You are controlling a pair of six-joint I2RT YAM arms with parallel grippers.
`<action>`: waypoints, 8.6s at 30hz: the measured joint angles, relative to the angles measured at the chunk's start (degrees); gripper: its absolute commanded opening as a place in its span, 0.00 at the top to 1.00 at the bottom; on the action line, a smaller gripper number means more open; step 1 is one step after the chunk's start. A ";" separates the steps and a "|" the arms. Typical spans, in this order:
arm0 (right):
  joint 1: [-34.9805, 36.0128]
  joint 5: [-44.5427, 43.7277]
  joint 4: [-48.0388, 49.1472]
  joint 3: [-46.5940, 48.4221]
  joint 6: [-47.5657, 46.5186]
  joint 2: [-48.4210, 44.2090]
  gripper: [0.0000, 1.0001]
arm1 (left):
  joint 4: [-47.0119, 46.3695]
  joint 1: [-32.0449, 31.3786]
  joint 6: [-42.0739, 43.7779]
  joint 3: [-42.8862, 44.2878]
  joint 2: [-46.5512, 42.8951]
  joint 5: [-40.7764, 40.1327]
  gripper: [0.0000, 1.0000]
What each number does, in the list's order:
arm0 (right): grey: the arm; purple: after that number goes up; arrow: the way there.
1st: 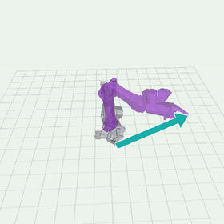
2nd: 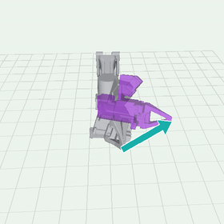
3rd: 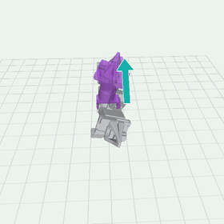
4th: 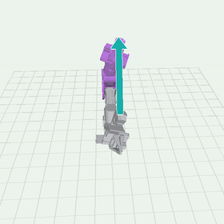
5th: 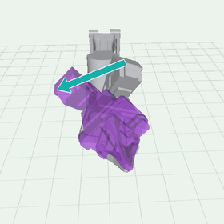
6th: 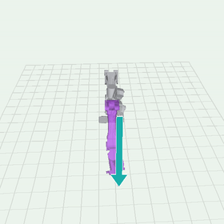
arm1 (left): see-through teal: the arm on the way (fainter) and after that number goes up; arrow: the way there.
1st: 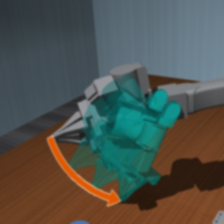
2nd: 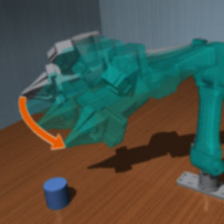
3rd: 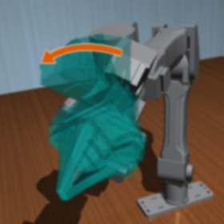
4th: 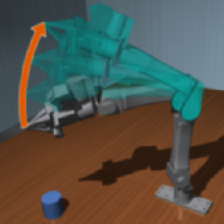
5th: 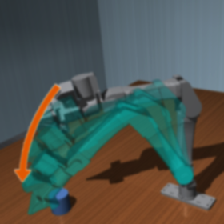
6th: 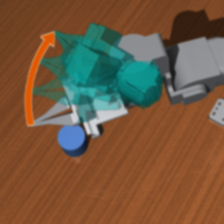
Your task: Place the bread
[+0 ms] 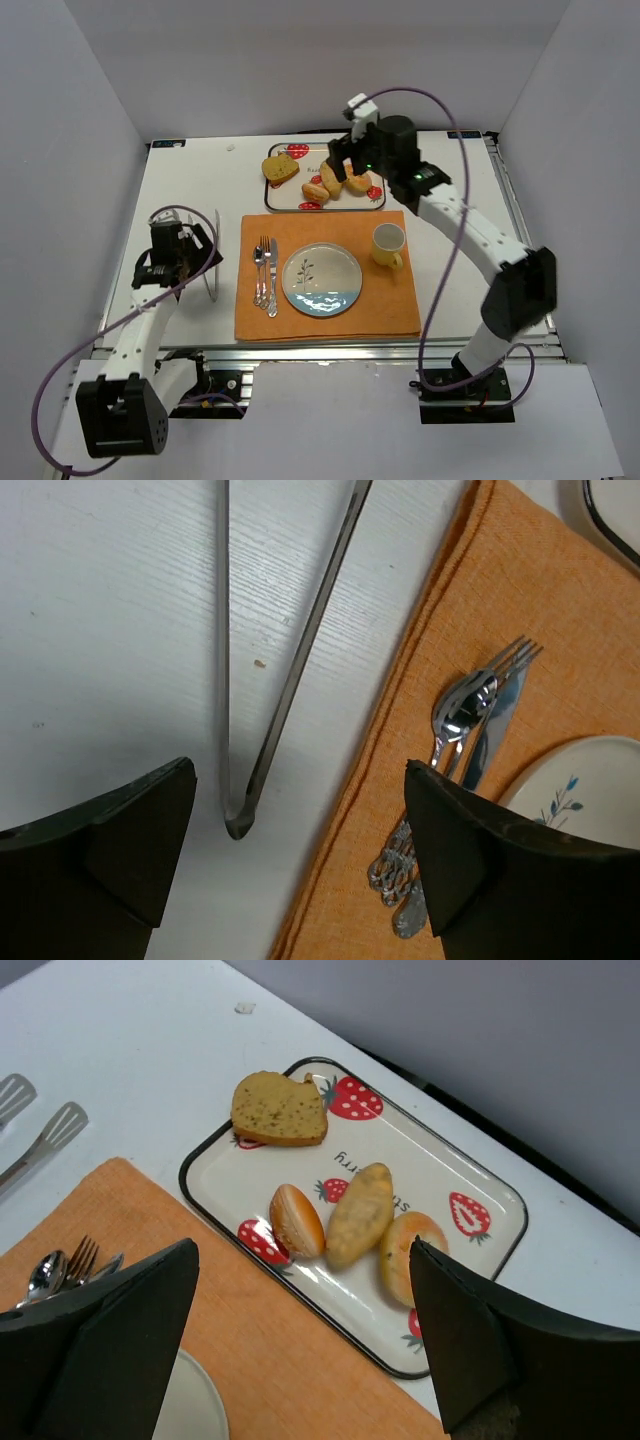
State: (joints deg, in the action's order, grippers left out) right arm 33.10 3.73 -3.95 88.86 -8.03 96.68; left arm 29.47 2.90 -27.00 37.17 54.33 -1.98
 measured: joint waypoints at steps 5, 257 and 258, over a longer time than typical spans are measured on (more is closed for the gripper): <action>-6.10 13.44 1.25 -14.23 -4.02 -12.50 0.16 | -0.28 0.00 1.84 3.30 6.69 -0.22 0.02; -34.01 63.19 -5.11 -29.77 -15.10 -18.32 0.35 | -30.53 -32.74 -56.83 43.78 61.94 19.34 0.47; -34.01 63.21 -5.11 -29.77 -15.10 -18.32 0.35 | -30.73 -32.76 -56.94 43.78 62.16 19.34 0.47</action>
State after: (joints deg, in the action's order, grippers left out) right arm -0.91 66.94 -9.06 59.09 -23.14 78.37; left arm -1.26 -29.87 -83.94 80.95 116.49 17.37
